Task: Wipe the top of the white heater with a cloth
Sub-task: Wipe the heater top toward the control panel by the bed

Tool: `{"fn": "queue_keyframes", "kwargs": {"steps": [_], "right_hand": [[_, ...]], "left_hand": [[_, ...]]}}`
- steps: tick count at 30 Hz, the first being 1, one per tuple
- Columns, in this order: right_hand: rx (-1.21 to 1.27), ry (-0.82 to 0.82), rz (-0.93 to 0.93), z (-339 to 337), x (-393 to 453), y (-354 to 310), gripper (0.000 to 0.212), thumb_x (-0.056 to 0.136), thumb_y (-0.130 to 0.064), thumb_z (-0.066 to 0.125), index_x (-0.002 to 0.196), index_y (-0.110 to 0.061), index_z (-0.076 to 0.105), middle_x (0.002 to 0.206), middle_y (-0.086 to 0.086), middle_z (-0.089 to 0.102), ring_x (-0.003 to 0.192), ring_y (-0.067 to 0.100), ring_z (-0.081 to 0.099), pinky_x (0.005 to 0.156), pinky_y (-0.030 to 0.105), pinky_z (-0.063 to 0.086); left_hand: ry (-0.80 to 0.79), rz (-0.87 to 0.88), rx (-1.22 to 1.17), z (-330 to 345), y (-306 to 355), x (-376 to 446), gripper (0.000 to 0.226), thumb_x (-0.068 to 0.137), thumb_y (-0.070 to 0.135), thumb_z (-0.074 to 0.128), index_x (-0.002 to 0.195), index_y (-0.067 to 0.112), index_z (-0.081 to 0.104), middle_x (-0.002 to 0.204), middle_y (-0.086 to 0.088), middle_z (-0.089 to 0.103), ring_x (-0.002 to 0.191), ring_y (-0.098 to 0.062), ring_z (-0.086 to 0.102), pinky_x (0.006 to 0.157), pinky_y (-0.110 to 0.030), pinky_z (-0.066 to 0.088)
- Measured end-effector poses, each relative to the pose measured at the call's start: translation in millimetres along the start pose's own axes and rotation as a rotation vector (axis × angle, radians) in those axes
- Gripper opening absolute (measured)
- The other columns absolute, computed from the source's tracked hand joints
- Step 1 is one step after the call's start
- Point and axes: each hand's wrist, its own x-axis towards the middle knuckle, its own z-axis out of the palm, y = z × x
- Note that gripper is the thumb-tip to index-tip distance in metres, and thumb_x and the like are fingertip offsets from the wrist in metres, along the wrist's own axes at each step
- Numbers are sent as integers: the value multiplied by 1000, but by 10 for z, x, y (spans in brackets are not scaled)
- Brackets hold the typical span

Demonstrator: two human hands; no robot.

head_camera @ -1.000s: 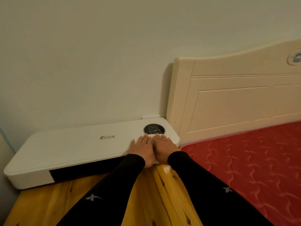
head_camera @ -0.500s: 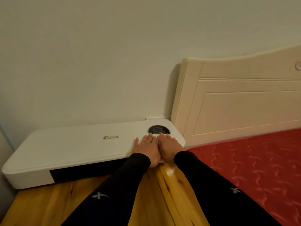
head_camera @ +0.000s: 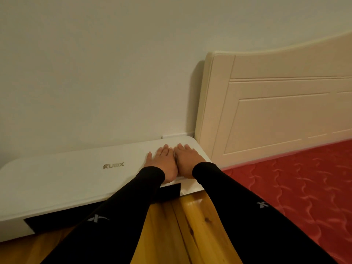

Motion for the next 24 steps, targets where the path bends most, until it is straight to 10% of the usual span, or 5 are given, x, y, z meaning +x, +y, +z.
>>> {"fn": "queue_keyframes", "kwargs": {"steps": [24], "right_hand": [[39, 27, -37, 66, 534, 219, 92, 91, -44, 63, 159, -8, 11, 167, 15, 10, 154, 33, 9, 122, 45, 13]], "left_hand": [[55, -8, -12, -45, -131, 490, 73, 99, 31, 34, 158, 17, -6, 166, -1, -13, 153, -18, -9, 122, -53, -1]]}}
